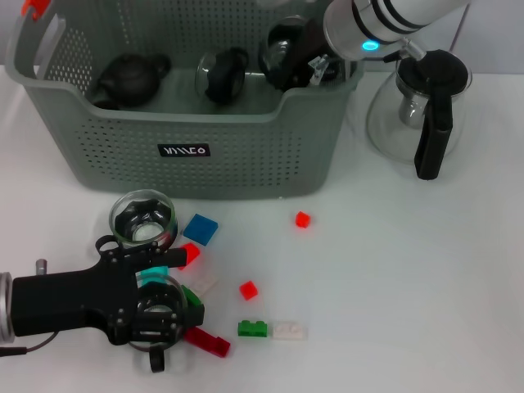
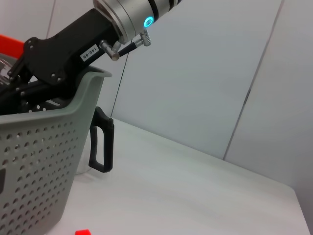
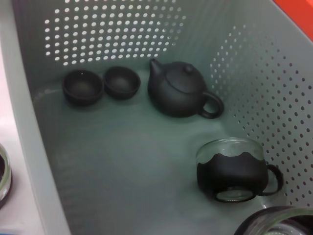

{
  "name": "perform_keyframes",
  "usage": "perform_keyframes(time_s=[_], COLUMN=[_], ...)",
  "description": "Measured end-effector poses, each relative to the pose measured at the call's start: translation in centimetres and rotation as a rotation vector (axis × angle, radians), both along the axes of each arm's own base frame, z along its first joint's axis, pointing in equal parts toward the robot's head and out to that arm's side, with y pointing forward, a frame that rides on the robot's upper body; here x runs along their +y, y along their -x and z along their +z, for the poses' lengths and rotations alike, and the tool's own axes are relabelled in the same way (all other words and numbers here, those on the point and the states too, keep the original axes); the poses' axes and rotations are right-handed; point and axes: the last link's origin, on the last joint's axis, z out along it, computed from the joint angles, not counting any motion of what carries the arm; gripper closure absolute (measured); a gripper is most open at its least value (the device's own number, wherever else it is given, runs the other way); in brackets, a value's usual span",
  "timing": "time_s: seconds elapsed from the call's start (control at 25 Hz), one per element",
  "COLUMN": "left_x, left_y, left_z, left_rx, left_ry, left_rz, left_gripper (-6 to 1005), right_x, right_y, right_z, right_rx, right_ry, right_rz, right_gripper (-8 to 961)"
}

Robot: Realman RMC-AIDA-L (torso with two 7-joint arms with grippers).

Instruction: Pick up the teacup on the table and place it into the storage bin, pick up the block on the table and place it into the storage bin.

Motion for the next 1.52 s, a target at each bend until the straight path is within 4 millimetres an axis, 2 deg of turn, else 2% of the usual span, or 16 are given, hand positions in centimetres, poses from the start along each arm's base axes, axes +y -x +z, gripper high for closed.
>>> perform_keyframes(time_s=[0.44, 1.2, 1.52], left_x=[-0.06, -0.25, -0.14], left_y=[0.01, 0.01, -0.08], left_z=[-0.12, -0.1, -0.13], left_rx=[0.001, -0.003, -0.001], left_ry=[-0.001, 0.003, 0.004], left_rz=[0.0, -0.005, -0.009], left_gripper=[131, 133, 134], right_x=[-0.42, -0.38, -0.64], right_y=[-0.42, -0.83, -0.26], right_z=[-0.54, -0.35, -0.19], right_rx=[-0.027, -0.056, -0.059], right_ry=[0.013, 0.001, 0.02], right_rz=[0.004, -0.021, -0.015], right_gripper=[851, 835, 828])
